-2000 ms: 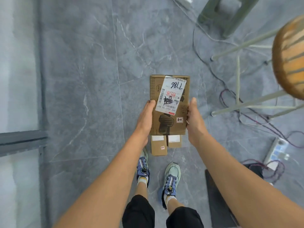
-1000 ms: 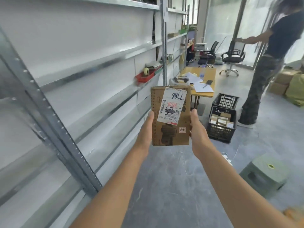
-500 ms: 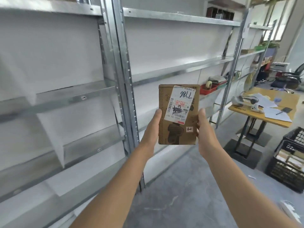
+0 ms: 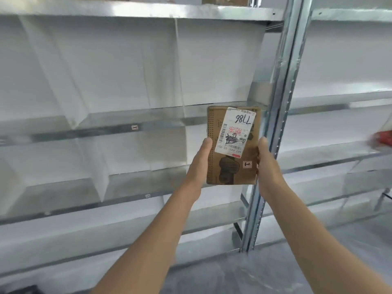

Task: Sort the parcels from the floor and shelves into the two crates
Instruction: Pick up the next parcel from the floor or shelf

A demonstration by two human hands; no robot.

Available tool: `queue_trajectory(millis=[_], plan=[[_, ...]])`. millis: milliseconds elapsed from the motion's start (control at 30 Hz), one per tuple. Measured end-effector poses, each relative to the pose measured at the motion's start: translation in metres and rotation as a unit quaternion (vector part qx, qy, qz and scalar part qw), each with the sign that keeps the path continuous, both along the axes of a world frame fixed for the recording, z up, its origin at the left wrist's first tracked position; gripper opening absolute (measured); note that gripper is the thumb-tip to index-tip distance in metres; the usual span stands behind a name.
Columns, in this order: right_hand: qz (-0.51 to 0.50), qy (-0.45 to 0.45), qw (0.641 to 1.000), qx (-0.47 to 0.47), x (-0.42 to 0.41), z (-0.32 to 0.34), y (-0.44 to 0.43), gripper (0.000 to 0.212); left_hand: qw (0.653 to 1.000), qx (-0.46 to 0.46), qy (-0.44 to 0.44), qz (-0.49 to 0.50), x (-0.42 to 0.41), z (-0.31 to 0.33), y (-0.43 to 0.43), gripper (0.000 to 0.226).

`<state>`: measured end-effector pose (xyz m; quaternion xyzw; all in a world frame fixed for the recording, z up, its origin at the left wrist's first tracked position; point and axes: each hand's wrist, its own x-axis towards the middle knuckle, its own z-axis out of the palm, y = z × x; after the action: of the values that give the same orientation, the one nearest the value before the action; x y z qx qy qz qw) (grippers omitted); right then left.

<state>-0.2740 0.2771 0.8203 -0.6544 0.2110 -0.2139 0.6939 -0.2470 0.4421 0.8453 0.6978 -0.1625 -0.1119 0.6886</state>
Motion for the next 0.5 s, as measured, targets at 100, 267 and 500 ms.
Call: queue_trajectory(millis=[100,267,500], plan=[[0.066,0.007,0.998,-0.006,0.031,0.001,0.058,0.054,0.999,-0.007,-0.001,0.049,0.013,-0.004,0.059,0.038],[0.164,0.012,0.986,-0.011,0.071,-0.003,0.146,0.053,0.988,-0.008,0.01,0.152,0.022,-0.011,0.147,0.038],[0.32,0.022,0.947,0.002,0.115,-0.017,0.262,0.06,0.946,-0.019,0.054,0.319,0.014,-0.018,0.24,0.035]])
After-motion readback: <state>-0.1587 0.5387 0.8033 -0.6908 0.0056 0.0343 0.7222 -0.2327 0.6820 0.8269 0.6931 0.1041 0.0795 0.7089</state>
